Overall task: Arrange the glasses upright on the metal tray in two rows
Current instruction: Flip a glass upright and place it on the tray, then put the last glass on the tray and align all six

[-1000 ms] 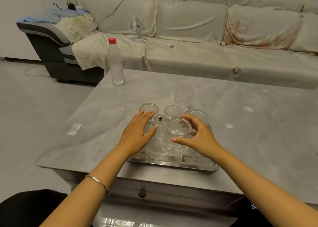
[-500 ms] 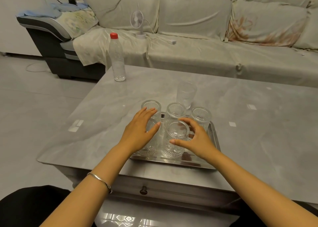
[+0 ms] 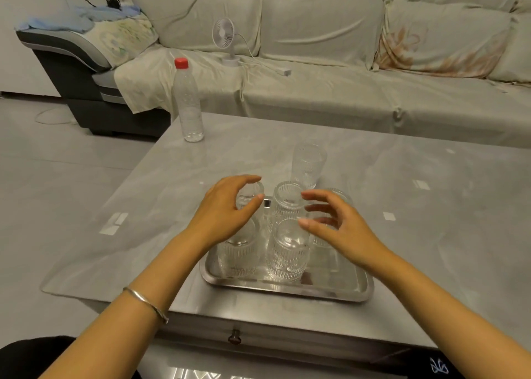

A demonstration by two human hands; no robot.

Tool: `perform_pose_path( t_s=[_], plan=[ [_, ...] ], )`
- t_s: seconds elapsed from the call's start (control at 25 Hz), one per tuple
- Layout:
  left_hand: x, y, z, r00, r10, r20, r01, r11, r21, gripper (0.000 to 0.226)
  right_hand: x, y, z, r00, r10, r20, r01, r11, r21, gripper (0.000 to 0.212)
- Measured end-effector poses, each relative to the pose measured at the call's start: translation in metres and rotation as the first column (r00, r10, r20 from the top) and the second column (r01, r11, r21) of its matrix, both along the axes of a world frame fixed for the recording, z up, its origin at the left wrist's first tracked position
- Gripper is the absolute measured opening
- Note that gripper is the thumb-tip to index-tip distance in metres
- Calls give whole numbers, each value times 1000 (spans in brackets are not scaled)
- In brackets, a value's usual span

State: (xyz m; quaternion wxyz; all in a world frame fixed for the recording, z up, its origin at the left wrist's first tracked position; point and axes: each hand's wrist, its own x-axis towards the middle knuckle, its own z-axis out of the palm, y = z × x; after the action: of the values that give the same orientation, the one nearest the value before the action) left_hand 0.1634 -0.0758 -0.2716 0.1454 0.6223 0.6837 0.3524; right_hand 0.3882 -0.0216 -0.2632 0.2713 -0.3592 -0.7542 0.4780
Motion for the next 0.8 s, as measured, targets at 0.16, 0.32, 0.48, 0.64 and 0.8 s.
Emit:
perform_pose_path(
  t_s=[0.16,0.32,0.48,0.64,0.8],
  plan=[
    [4,53,25,992,-54,115,57,998,-25,42,8,51,31,990,-113,-80,112,994,-17,36],
    [11,113,29,976,-73,206,102,986,-133,49,14,110,13,961,-275,-40,262,943,-205,24],
    [17,162,13,969,-62,238,133,946,-296,67,9,149,-14,969,-220,111,246,895,-373,31],
    [25,194,0,970,-87,227,163,927,-337,81,-4,165,-25,978,-200,66,206,849,-486,34],
    [34,211,-8,974,-155,163,206,907,-368,90,-12,173,-31,976,-219,2,183,809,-558,43]
  ],
)
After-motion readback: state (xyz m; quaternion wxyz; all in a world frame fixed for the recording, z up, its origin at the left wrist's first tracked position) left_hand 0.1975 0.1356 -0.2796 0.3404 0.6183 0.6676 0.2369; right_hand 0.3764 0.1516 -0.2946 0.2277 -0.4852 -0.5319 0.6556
